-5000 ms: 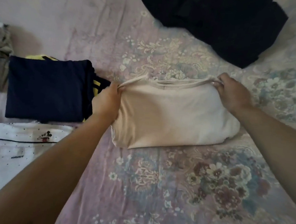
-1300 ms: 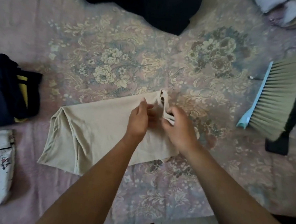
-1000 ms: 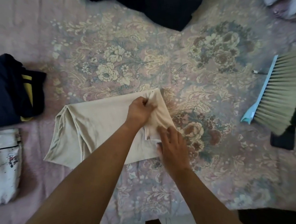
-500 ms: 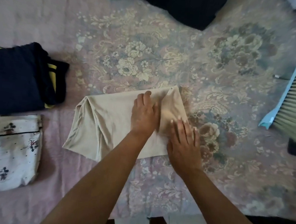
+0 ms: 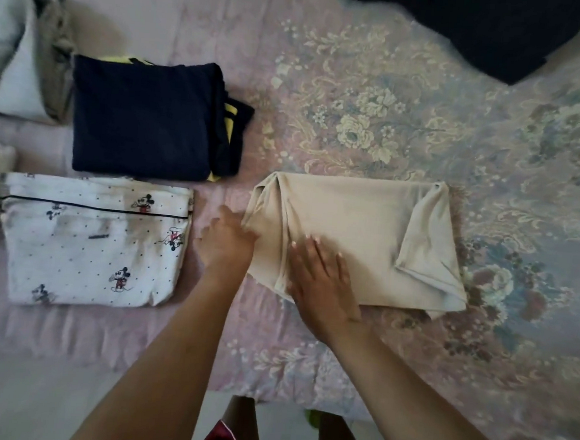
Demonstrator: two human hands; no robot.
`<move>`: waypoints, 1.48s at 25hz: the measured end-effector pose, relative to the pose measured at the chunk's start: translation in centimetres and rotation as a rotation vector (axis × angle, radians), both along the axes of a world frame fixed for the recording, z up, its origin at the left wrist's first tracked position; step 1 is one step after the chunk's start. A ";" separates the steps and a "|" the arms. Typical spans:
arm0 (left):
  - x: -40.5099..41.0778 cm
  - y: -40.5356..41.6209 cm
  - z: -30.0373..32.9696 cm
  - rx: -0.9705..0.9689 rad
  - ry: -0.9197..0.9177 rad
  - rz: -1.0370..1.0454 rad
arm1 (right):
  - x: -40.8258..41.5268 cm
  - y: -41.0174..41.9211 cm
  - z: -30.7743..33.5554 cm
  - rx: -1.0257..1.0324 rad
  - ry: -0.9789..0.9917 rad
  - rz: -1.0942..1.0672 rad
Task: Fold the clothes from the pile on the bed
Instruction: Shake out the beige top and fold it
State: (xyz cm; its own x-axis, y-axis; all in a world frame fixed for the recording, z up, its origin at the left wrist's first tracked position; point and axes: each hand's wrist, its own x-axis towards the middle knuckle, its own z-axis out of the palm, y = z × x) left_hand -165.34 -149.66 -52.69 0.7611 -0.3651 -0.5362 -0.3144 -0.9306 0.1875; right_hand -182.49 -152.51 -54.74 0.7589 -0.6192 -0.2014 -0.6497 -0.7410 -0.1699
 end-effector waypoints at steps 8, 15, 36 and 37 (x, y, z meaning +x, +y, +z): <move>-4.8 -4.6 2.9 -0.427 0.408 -0.049 | -1.5 -2.3 1.3 0.260 -0.438 -0.506; -5.8 -3.6 0.0 -0.550 0.671 0.131 | -1.0 -2.3 2.3 0.313 -0.433 -0.561; -10.8 -12.3 4.3 -0.507 0.733 0.075 | -4.5 -4.1 7.2 0.750 -0.579 -1.151; -12.6 -13.8 4.2 -0.501 0.732 0.033 | -5.8 -5.2 7.5 0.749 -0.618 -1.186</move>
State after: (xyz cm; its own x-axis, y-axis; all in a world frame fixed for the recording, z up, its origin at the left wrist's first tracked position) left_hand -177.90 -163.45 -48.44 0.3038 -0.6718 -0.6756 0.0698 -0.6915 0.7190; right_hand -188.32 -157.74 -47.25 -0.0042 -0.8128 -0.5825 -0.4762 0.5138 -0.7136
